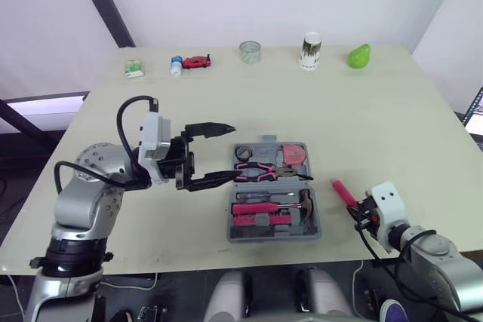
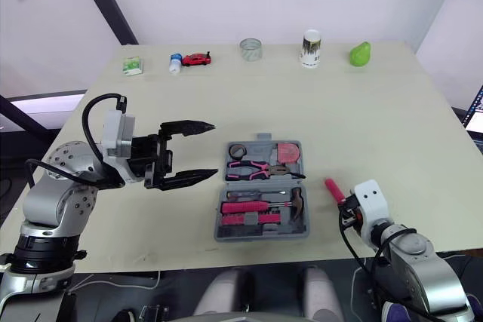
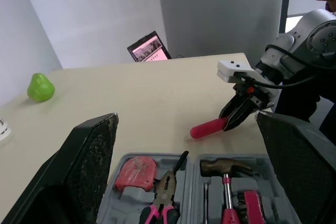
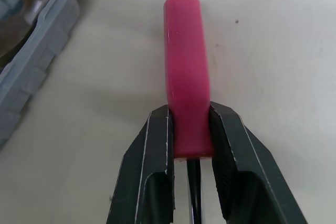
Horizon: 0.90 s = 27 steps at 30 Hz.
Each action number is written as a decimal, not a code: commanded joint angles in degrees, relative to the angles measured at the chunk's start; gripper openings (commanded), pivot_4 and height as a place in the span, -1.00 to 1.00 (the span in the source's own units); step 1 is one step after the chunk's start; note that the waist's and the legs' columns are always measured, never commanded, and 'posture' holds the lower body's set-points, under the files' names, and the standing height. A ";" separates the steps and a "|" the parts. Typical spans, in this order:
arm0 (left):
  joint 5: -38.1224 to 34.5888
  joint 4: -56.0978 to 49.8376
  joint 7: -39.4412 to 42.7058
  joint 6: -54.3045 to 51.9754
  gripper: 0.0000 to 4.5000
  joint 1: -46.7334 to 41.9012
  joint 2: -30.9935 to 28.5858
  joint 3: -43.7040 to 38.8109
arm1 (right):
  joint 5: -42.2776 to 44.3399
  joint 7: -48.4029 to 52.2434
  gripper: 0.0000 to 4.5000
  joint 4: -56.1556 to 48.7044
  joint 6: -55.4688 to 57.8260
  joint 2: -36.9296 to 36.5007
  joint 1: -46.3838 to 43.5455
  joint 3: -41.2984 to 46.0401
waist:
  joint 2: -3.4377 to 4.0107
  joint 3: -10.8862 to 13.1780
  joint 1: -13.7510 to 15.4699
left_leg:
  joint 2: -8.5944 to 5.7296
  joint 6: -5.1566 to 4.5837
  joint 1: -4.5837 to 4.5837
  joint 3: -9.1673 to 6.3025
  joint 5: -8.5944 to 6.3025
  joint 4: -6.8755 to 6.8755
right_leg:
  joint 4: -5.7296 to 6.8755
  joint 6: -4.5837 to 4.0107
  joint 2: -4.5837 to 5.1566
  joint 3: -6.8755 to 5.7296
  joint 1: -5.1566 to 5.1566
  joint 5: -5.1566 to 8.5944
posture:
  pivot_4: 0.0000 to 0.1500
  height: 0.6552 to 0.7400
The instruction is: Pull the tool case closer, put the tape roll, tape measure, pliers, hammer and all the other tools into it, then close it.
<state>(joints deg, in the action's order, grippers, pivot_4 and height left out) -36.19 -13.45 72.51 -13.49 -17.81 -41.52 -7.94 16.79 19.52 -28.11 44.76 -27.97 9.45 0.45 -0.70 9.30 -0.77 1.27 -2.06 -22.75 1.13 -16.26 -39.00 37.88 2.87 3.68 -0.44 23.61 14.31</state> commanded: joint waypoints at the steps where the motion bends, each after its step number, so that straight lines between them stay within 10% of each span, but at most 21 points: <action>1: -1.01 -2.85 0.21 -0.06 1.00 -0.99 -0.76 -0.24 | -1.85 -1.45 -0.82 1.03 -1.85 1.28 -1.51 -0.22 | -0.01 0.00 0.01 | 0.00 0.00 0.00 0.00 0.00 0.00 | 0.00 0.00 0.00 0.00 0.00 0.00 | 1.00 1.00; 9: -1.01 -3.28 0.54 -0.63 1.00 0.12 -0.87 -0.23 | -4.78 -3.75 -0.82 6.38 -8.08 6.57 -3.04 -0.53 | -0.04 0.00 0.12 | -0.01 0.00 -0.01 0.01 0.00 -0.01 | 0.00 0.00 0.00 0.01 0.00 0.00 | 1.00 1.00; 17: -0.78 -3.23 0.51 -0.73 1.00 1.03 -1.13 -0.77 | -5.25 -1.48 0.83 7.26 -14.10 7.02 -0.81 0.20 | -0.04 -0.01 0.10 | 0.00 0.00 0.00 0.00 0.00 -0.03 | 0.02 0.00 0.00 0.00 0.00 0.00 | 1.00 1.00; 27: -0.75 -2.90 0.63 -0.55 1.00 0.84 -1.38 -1.07 | -5.86 -2.27 0.83 8.89 -18.08 8.78 1.66 1.89 | -0.03 -0.01 0.10 | 0.00 0.00 0.00 0.00 0.00 -0.04 | 0.02 0.00 0.00 0.00 -0.01 0.00 | 1.00 1.00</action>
<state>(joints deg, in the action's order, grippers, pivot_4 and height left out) -36.20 -14.73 73.18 -14.47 -16.68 -42.10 -7.87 10.82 17.76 -18.74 28.32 -19.65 10.45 1.03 -0.74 9.30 -0.68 1.27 -2.06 -22.75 1.13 -16.26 -39.04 37.90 2.87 3.69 -0.44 23.60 14.31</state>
